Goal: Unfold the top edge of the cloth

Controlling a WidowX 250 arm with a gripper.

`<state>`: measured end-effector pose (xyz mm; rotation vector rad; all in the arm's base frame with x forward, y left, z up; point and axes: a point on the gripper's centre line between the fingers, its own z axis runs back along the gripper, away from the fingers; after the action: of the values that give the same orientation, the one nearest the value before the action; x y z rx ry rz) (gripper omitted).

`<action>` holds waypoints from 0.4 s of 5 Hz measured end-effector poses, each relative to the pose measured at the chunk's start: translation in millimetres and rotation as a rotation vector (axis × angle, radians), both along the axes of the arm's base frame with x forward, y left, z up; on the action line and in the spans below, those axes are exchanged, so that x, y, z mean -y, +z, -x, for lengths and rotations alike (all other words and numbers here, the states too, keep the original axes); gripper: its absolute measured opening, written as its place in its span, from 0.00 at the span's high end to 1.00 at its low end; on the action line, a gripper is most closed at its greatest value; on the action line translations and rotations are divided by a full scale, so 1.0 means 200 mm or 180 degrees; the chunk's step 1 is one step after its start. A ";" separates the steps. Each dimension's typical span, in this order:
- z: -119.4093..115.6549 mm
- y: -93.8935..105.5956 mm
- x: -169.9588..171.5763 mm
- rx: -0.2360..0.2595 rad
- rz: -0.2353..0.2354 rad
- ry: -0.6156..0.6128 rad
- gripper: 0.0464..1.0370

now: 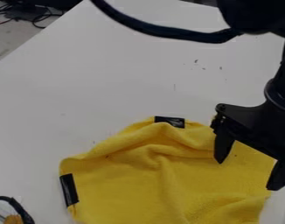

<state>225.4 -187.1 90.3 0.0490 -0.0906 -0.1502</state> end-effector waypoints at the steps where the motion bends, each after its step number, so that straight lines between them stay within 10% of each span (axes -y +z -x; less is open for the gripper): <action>1: 0.00 -0.04 -0.01 -0.0049 -0.0074 0.0013 0.04; 2: -0.06 -0.02 -0.04 0.0295 -0.0281 -0.0104 0.04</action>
<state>238.1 -179.2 85.6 0.1426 -0.1773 -0.1846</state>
